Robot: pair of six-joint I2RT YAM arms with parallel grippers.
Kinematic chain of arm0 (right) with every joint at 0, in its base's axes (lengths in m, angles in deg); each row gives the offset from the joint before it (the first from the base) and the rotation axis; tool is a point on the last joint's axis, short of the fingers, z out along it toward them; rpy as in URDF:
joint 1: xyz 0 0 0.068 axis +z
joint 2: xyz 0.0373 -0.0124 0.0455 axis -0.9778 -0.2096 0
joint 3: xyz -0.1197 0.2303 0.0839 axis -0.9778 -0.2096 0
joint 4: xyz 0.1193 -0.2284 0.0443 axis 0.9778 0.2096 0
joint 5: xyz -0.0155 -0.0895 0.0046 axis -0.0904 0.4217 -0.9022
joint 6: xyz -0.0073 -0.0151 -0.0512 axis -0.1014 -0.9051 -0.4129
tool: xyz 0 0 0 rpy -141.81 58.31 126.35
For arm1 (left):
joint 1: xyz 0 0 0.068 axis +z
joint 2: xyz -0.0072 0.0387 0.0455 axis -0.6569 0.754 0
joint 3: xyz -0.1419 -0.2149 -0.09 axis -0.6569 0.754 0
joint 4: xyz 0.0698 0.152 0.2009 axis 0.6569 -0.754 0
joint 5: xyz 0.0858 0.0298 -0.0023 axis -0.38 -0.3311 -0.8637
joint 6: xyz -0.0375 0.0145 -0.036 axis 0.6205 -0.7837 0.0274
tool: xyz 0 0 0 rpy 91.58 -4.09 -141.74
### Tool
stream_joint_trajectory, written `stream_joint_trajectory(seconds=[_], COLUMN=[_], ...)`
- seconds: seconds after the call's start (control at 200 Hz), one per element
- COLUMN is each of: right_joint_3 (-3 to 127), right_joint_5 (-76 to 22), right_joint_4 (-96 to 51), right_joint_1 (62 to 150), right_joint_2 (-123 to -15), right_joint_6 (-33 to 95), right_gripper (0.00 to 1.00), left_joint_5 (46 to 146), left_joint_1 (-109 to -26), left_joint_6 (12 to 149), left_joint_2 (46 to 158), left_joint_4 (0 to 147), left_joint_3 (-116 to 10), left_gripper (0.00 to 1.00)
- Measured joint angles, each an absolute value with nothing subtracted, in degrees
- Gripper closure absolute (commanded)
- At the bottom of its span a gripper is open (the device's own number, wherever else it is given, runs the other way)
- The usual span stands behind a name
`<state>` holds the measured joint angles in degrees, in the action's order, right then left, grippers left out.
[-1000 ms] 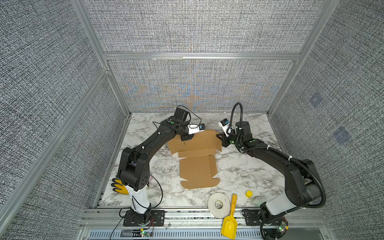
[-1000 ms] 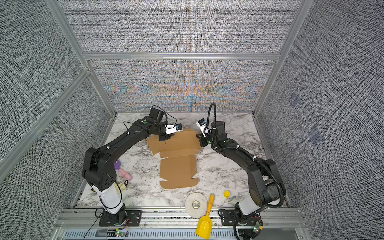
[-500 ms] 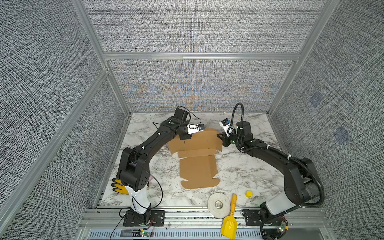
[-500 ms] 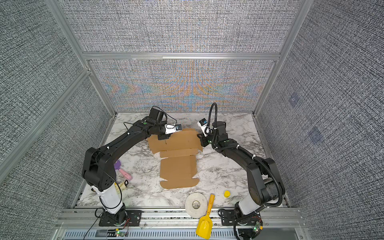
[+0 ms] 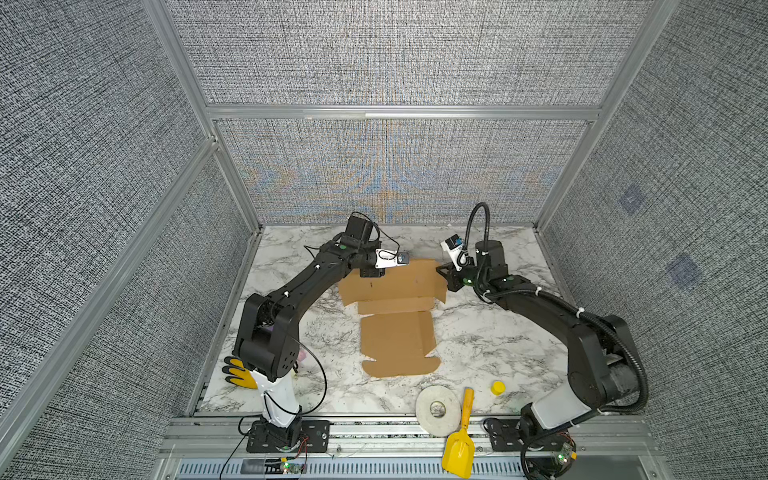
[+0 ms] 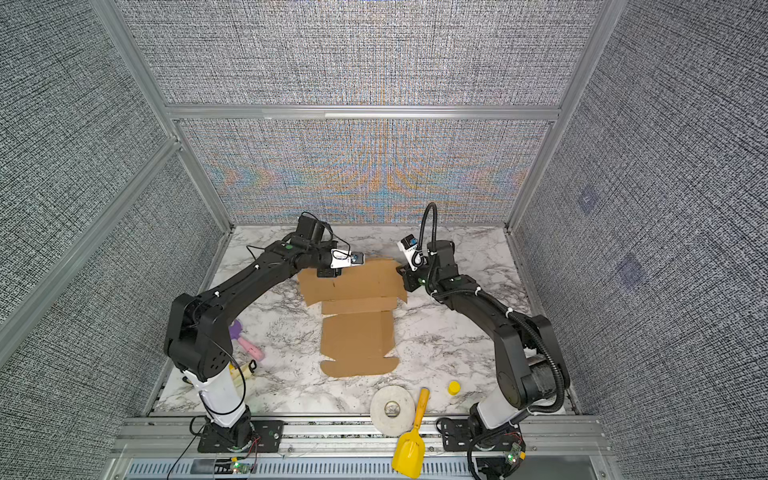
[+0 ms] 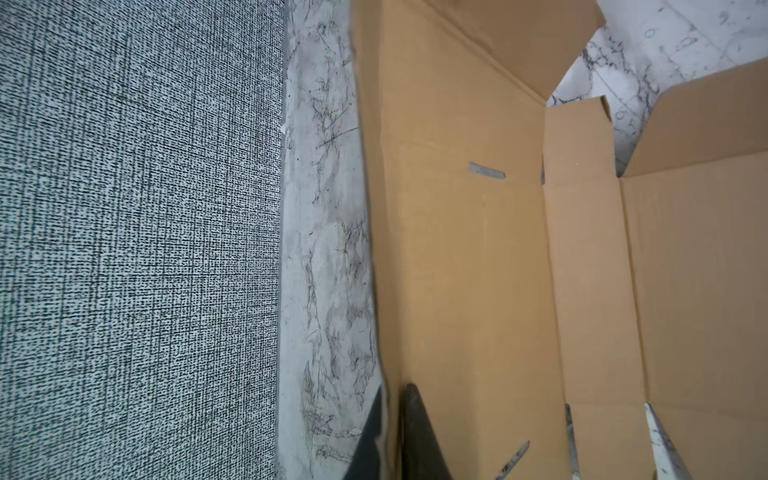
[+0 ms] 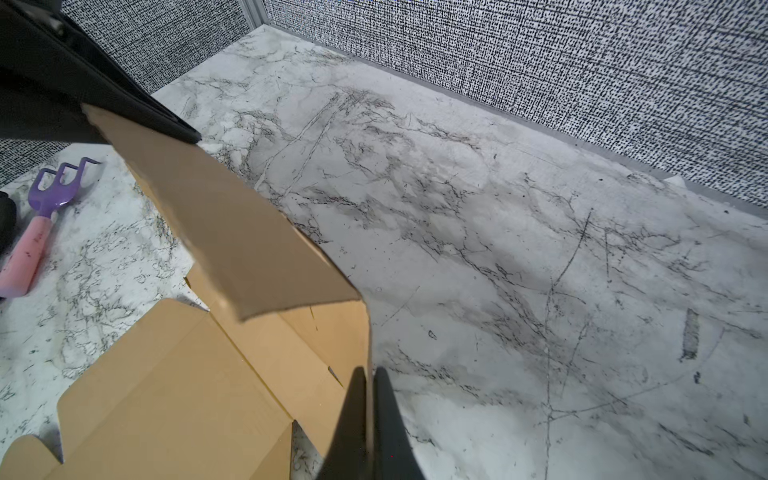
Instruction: Fold the paper box
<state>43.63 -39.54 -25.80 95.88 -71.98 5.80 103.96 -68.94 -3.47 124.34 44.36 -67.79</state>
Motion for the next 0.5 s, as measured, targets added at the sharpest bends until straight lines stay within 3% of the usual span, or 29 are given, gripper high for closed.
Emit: stream_joint_trajectory(seconds=[0.501], right_joint_3=[43.63], right_joint_5=[-40.06], right_joint_4=[-25.0], right_joint_1=[95.46], right_joint_2=[-72.22], right_joint_6=[5.87], right_gripper=[0.97], left_joint_5=[104.12], left_joint_1=[-68.83], left_joint_6=[-3.88], left_joint_2=[124.56], left_joint_4=[47.97], left_joint_3=[-67.09], left_gripper=[0.72])
